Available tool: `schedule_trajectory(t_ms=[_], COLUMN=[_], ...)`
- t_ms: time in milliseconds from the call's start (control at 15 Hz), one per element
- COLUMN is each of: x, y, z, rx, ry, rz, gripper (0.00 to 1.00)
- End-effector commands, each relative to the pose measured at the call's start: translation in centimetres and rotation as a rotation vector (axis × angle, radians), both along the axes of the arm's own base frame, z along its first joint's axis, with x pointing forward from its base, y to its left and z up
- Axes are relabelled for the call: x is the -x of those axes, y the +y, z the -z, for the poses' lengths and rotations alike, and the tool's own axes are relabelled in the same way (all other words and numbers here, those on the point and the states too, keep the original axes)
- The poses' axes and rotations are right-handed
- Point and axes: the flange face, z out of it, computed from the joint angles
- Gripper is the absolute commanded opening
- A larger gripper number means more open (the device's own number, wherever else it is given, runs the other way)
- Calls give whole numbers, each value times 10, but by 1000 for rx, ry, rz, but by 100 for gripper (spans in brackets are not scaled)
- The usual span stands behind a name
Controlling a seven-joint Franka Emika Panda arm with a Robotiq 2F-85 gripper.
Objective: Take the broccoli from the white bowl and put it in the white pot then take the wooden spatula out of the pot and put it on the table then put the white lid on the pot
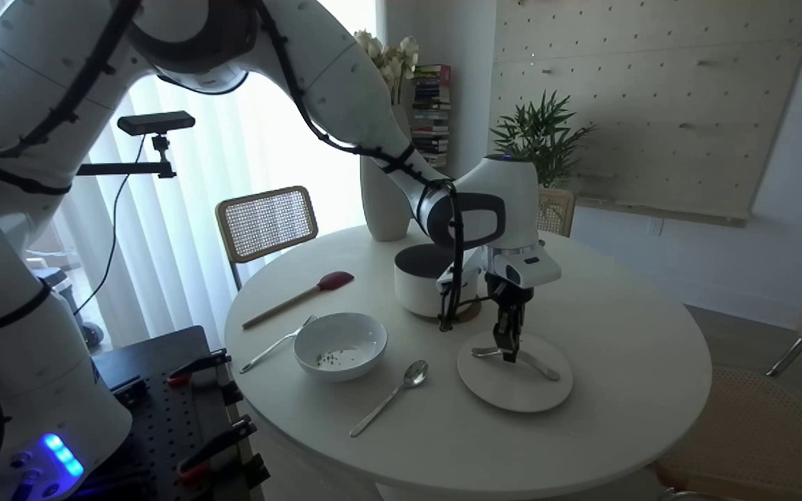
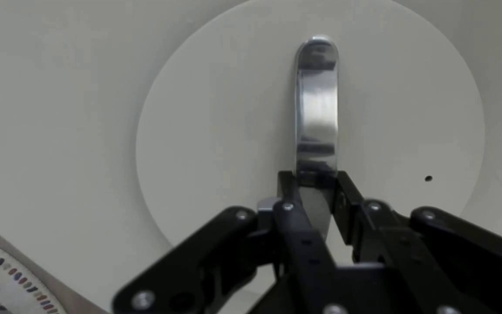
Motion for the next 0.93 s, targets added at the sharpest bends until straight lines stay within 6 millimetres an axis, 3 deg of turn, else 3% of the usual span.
schedule_trajectory(t_ms=[0,467,867], x=[6,9,16], y=[2,10,28], z=[-34,-78,-128], rx=[-1,40,69], ry=[-54,-102,-142], rz=[-48,-143,-234], gripper=[6,6,6])
